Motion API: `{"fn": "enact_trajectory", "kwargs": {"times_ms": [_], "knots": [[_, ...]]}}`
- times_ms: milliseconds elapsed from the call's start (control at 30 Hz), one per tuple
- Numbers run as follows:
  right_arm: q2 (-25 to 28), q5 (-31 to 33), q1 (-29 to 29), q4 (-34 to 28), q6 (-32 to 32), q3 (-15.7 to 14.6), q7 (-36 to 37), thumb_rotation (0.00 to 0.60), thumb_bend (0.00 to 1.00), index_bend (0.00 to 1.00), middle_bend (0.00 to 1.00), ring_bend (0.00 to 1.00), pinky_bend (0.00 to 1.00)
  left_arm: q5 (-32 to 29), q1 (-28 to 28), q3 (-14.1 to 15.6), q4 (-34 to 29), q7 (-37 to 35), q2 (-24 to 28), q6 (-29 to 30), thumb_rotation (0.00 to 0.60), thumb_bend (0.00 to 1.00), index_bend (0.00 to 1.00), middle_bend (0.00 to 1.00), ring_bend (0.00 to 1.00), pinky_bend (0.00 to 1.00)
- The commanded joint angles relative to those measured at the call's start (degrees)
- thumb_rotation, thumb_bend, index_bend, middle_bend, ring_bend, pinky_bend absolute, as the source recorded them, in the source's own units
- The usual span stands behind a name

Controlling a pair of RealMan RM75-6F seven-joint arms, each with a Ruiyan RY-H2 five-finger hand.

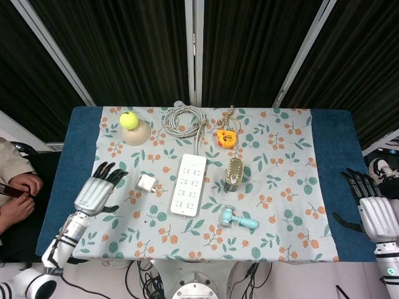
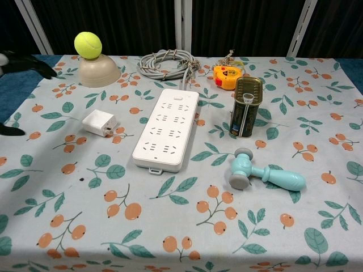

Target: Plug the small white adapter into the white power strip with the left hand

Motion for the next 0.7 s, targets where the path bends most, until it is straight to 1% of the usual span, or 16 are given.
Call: {"fn": "enact_trajectory", "kwargs": {"times_ms": [33,133,267,467,700], "knots": [[-0.07,0.46,-0.01,0.13,-0.19,0.05,0.02,0.600,0.13,0.00,0.02,0.00,0.00,-1.63,-5.65,-1.75,5.06,-2.64,-4.76,-6.42,0.600,0.08,0.17,0.17,0.00,0.00],[-0.13,0.84,0.02,0.26,-0.41,0.09,0.09,0.600,0.13,0.00,0.02,0.00,0.00,-2.94,-7.91,-1.97,7.29,-2.87,-6.91,-9.35,0.600,0.08,0.17,0.17,0.00,0.00],[-0.15,1.15,-0.06,0.49,-0.45,0.10,0.36,0.600,0.13,0.00,0.02,0.00,0.00,-5.32,-9.63,-1.80,8.14,-1.50,-7.90,-12.09,0.600,0.08,0.17,0.20,0.00,0.00],[-0.47,1.29,0.05,0.97,-0.85,-0.03,0.94,0.600,0.13,0.00,0.02,0.00,0.00,-7.12,-9.42,-0.94,6.14,0.49,-7.17,-11.04,0.600,0.08,0.17,0.20,0.00,0.00],[-0.58,1.16,0.11,1.26,-0.77,-0.05,1.20,0.600,0.13,0.00,0.02,0.00,0.00,-9.27,-10.00,-0.13,5.96,1.66,-7.13,-11.70,0.600,0.08,0.17,0.20,0.00,0.00]]}}
